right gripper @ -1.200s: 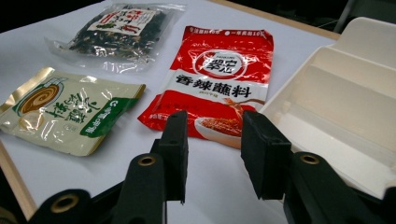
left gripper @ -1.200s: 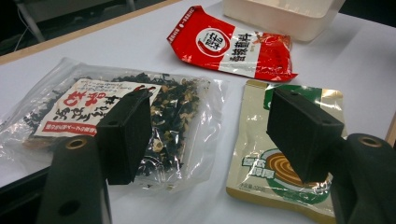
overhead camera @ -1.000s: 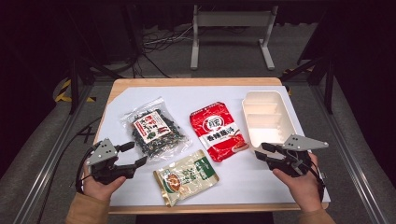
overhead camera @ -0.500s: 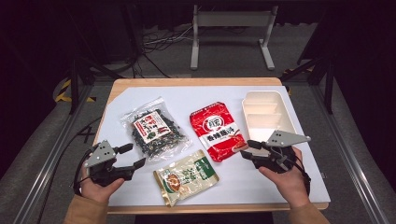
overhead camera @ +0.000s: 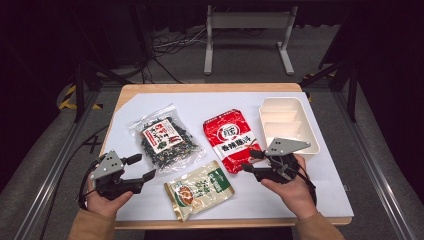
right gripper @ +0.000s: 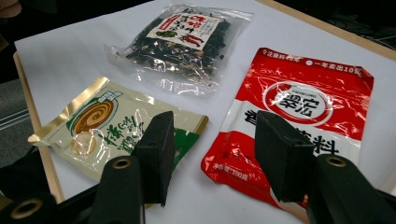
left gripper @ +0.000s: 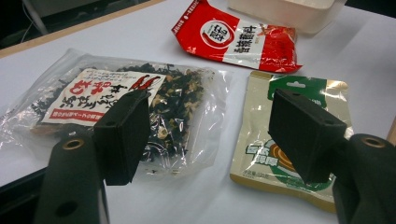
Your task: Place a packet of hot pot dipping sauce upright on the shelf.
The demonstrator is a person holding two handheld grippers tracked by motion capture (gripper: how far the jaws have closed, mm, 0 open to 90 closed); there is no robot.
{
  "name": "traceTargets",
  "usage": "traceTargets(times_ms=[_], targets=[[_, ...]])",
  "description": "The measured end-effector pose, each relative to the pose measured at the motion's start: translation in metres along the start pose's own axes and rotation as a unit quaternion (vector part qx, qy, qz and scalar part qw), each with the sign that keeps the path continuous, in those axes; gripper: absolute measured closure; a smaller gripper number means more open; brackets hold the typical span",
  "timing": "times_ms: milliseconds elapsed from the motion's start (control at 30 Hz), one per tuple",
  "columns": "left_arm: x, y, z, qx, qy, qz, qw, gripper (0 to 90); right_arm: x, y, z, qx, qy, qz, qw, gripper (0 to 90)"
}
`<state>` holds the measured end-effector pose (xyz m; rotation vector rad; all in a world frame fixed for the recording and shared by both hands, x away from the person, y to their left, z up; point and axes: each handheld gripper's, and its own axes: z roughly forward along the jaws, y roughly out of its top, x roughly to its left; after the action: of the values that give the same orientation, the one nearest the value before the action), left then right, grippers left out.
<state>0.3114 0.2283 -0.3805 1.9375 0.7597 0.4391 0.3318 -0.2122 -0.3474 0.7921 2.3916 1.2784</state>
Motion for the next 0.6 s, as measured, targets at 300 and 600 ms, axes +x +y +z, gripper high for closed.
traceTargets(times_ms=[300,600], targets=[[-0.001,-0.001,0.000,0.001,0.002,0.000,1.0000,29.6,0.009,0.009,0.014,-0.001,0.017,-0.009,0.9998,47.2],[0.000,-0.003,0.004,0.008,0.002,0.000,1.0000,29.5,0.018,0.006,0.038,0.019,0.048,-0.006,0.9986,47.7]])
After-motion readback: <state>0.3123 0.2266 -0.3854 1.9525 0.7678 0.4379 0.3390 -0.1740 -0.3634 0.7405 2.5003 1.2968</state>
